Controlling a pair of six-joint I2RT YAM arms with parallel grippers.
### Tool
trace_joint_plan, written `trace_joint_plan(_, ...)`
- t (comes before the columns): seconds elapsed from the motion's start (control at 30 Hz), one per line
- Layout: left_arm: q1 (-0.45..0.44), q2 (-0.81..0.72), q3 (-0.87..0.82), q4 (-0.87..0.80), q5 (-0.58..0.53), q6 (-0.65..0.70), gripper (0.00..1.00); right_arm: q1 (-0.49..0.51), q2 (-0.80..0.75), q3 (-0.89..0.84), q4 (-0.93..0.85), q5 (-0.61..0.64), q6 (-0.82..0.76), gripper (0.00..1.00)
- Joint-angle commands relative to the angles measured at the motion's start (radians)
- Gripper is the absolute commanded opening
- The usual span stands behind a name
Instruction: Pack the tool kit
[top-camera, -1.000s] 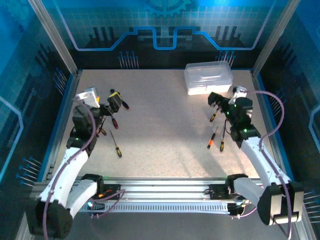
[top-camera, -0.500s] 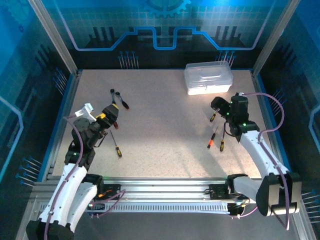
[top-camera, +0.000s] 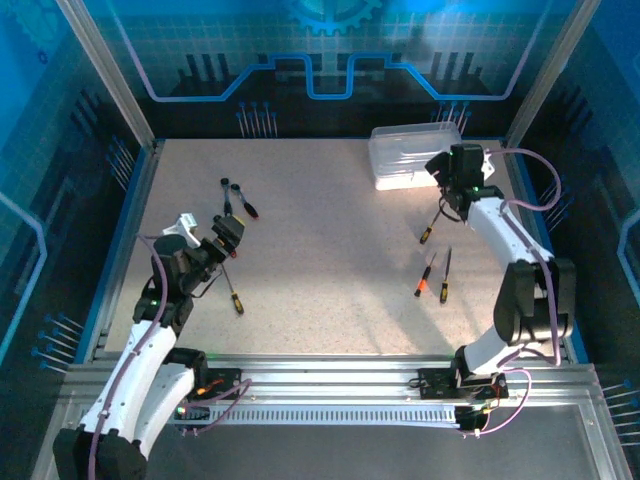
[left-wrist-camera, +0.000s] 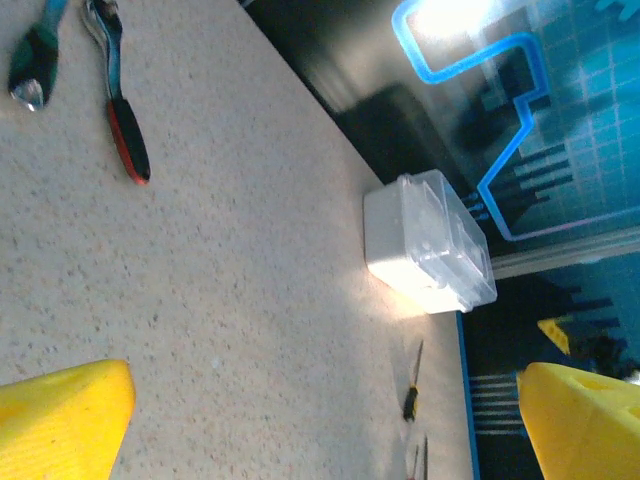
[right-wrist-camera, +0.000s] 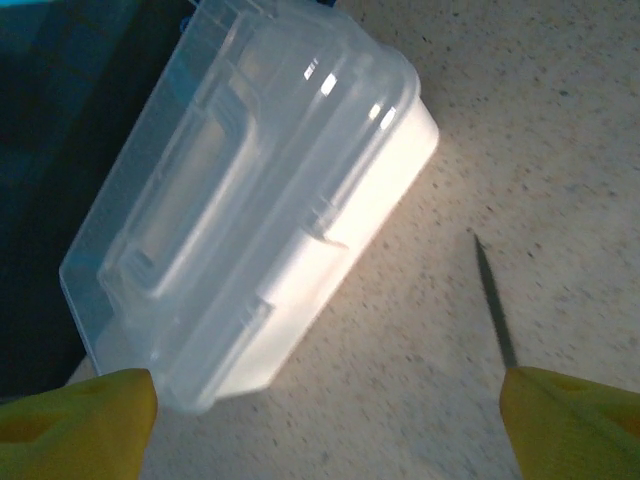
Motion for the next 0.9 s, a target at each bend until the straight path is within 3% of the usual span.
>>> trace_joint_plan(0.0,0.005,-0.005,-0.003,-0.029,0.073,-0.02,0.99,-0.008,0.094,0.125,-0.084,0.053,0.067,0.91)
trace_joint_plan(0.13,0.004,-0.003,-0.002,-0.073,0.05,-0.015,0.99,-0.016,0.197,0.248,-0.116,-0.021,0.061,0.85)
trace_joint_plan(0.4,0.004,0.013,0.045,-0.157,0.049,0.023,0.99,-0.019,0.365,0.424,-0.209,-0.027,0.101,0.86)
trace_joint_plan(0.63,0.003,0.009,0.056,-0.199,0.068,0.036,0.99,-0.026,0.515,0.597,-0.262,-0.114,0.069,0.87)
trace_joint_plan(0.87,0.002,0.001,0.066,-0.229,0.051,0.055,0.99,-0.035,0.567,0.627,-0.299,-0.117,0.053,0.86)
